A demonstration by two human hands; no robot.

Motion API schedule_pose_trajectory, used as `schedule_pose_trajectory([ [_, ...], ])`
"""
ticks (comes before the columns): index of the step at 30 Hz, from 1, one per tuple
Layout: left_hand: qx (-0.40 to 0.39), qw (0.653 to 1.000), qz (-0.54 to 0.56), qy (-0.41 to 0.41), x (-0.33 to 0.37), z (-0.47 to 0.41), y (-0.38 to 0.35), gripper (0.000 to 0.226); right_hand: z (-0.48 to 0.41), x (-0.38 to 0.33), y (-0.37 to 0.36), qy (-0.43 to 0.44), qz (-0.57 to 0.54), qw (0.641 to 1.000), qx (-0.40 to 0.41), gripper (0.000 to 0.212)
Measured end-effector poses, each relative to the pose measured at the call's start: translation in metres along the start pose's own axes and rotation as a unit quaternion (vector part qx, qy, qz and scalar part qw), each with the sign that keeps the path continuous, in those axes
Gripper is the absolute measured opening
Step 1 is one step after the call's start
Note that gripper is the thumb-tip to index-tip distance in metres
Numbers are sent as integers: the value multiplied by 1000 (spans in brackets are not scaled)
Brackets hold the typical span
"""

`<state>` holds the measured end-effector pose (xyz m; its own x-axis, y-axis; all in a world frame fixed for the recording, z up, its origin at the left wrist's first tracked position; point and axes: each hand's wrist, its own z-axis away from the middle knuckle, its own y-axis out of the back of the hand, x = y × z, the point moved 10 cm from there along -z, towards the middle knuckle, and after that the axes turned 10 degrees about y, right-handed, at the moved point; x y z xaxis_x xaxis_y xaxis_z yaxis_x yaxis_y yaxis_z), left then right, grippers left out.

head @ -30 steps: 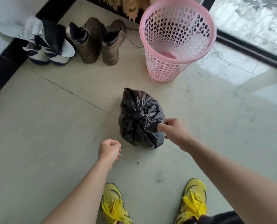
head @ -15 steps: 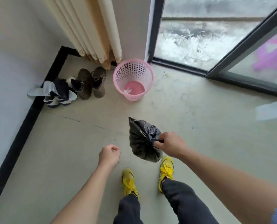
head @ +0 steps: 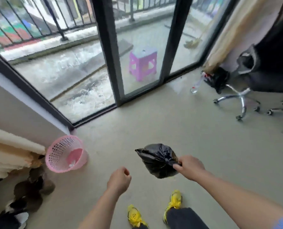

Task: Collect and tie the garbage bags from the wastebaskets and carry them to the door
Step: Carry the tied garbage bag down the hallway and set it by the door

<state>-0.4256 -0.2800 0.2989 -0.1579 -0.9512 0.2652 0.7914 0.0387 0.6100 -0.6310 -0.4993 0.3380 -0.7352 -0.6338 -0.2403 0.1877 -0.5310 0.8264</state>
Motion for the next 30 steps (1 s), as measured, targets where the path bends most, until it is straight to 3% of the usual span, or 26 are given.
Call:
schedule_pose_trajectory([
  [4, -8, 987, -127, -95, 108, 34, -27, 15, 68, 104, 44, -103, -65, 989, 82, 30],
  [11, -6, 937, -253, -243, 318, 113, -133, 16, 195, 295, 74, -248, -158, 936, 193, 41],
  [16, -26, 886, -303, -351, 458, 196, -252, 13, 300, 432, 85, -315, -179, 899, 247, 23],
  [22, -73, 813, -367, -446, 593, 298, -397, 4, 429, 578, 94, -420, -165, 822, 347, 15],
  [30, -119, 693, -447, -553, 770, 409, -618, 10, 574, 774, 49, -589, -187, 691, 376, 25],
])
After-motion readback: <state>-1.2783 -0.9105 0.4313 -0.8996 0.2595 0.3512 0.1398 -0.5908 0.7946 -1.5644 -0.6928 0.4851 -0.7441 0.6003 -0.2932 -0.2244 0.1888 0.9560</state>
